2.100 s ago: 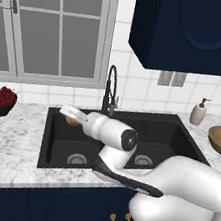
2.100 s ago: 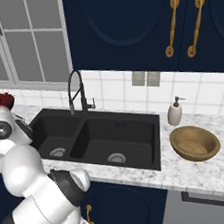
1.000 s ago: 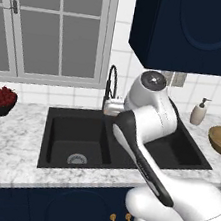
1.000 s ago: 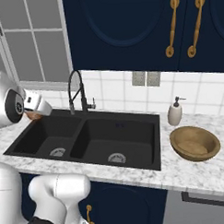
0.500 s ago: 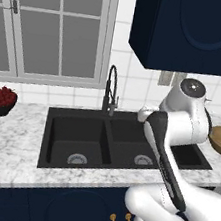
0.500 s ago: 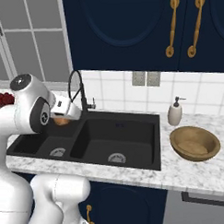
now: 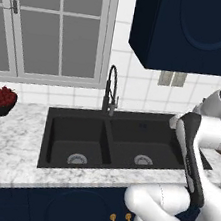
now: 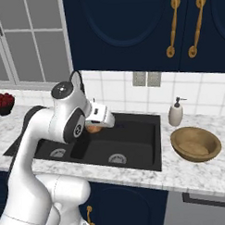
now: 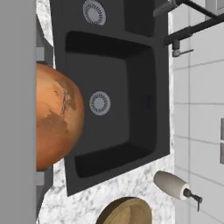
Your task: Pick the onion from the sink and place it in the bowl. Then pick the bowl and place it in the microwave. Then close the microwave door and press the start button.
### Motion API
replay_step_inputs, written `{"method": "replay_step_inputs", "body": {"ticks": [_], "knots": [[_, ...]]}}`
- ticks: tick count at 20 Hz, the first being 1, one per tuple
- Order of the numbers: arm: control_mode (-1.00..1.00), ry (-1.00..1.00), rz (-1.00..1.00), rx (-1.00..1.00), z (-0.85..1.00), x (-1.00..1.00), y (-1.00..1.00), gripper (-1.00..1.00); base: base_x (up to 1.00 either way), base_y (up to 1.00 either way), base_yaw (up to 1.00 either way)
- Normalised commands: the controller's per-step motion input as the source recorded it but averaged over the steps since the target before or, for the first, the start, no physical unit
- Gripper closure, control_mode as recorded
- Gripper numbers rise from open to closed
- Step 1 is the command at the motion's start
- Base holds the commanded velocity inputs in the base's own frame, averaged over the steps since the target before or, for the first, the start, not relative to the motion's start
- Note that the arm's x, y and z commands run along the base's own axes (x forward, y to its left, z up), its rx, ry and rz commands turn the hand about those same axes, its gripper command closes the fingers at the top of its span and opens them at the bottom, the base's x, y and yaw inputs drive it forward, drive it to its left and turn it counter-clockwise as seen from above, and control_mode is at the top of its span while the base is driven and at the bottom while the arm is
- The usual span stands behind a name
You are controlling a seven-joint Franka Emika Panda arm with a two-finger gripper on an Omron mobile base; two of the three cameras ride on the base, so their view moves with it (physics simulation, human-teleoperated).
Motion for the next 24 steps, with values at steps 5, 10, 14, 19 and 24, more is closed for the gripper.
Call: {"method": "replay_step_inputs", "body": {"ticks": [5, 10, 14, 19, 24], "knots": [[-1.00, 0.02, -0.04, -0.01, -0.16, 0.00, -0.98, 1.00, 0.00, 0.00, 0.00], [-1.00, 0.01, -0.06, -0.05, -0.06, 0.00, -0.77, 1.00, 0.00, 0.00, 0.00], [-1.00, 0.11, -0.12, -0.01, -0.04, 0.10, -0.69, 1.00, 0.00, 0.00, 0.00], [-1.00, 0.07, -0.13, -0.03, 0.00, 0.26, -0.61, 1.00, 0.00, 0.00, 0.00], [-1.00, -0.01, -0.03, 0.02, 0.00, 0.12, -0.81, 1.00, 0.00, 0.00, 0.00]]}}
